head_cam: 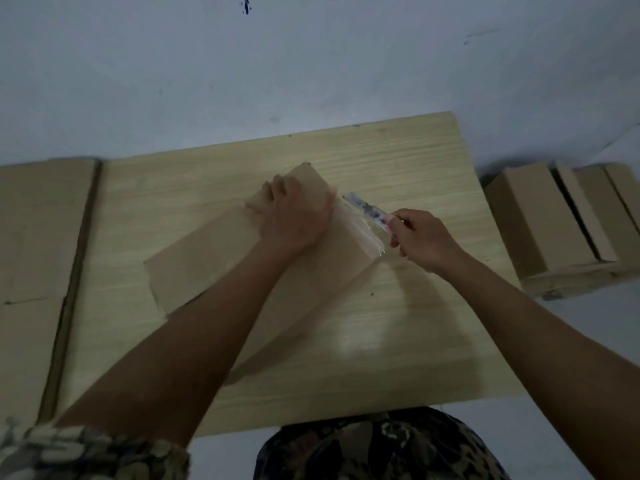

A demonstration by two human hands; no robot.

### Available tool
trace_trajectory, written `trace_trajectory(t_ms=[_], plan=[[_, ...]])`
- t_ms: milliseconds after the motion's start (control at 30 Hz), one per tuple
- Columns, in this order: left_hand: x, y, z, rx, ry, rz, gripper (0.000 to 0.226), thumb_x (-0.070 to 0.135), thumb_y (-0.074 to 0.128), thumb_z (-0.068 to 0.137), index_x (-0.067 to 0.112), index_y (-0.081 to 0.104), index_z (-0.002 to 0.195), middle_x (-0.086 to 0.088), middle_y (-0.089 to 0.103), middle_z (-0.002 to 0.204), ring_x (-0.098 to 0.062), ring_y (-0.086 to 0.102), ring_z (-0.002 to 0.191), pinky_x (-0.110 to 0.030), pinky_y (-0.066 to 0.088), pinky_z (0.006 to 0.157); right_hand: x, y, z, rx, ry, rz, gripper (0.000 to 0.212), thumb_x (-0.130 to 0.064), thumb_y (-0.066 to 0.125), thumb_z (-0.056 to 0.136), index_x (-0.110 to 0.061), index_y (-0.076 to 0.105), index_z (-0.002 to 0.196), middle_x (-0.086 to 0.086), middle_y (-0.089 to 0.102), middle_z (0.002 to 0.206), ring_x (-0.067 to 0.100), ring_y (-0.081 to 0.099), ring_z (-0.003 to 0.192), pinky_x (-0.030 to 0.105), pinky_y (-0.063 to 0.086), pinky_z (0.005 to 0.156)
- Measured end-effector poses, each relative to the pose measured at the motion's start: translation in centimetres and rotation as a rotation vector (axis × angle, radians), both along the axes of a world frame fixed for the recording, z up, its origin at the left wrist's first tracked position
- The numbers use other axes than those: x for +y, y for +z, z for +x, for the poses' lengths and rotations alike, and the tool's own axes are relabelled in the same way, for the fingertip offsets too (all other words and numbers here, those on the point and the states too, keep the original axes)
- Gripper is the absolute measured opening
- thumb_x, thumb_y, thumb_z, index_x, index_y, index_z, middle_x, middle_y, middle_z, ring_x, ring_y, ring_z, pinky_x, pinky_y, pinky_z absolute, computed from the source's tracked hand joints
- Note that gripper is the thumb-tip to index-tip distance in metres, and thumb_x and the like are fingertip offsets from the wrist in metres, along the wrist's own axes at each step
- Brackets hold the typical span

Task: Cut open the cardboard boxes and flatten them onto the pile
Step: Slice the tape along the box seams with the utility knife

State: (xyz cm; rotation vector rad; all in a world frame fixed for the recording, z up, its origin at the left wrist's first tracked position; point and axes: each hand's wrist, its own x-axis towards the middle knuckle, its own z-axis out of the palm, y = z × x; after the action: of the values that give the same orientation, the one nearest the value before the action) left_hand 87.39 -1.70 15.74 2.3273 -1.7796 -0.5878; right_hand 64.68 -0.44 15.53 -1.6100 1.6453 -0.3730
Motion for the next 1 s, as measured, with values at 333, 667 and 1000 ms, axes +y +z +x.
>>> trace_trajectory(t_ms=[333, 667, 1000], plan=[[2.0, -2.7, -0.2, -0.093, -0.161, -0.062, 0.075, 0.072, 0.029, 0.089, 0.046, 0.015, 0.157, -0.013, 0.002, 0.169, -0.033, -0.006, 0.156, -0.072, -0.007, 0.115, -2.5, -1.0, -1.7, -0.017, 0.138, -0.038, 0.029, -0.043, 0.054, 0.1, -0.029, 0.079, 0.106, -0.011, 0.068, 0.068, 0.013, 0.067, 0.071, 0.042, 0.058, 0.075], [1.6, -3.1, 2.2, -0.164, -0.257, -0.094, 0.079, 0.076, 0.023, 0.087, 0.044, 0.018, 0.159, -0.007, 0.008, 0.169, -0.029, 0.003, 0.156, -0.067, 0.001, 0.119, -3.5, -1.9, -1.3, -0.078, 0.224, -0.047, 0.033, -0.049, 0.054, 0.098, -0.039, 0.069, 0.125, -0.03, 0.059, 0.07, 0.005, 0.07, 0.081, 0.039, 0.056, 0.088], [1.5, -3.1, 2.1, -0.147, -0.225, -0.119, 0.069, 0.062, 0.02, 0.094, 0.038, 0.024, 0.159, -0.005, 0.014, 0.169, -0.025, 0.006, 0.156, -0.066, 0.004, 0.119, -3.8, -1.6, -0.6, -0.061, 0.231, -0.041, 0.032, -0.046, 0.053, 0.099, -0.038, 0.069, 0.126, -0.005, 0.076, 0.104, 0.011, 0.068, 0.097, 0.031, 0.052, 0.086]])
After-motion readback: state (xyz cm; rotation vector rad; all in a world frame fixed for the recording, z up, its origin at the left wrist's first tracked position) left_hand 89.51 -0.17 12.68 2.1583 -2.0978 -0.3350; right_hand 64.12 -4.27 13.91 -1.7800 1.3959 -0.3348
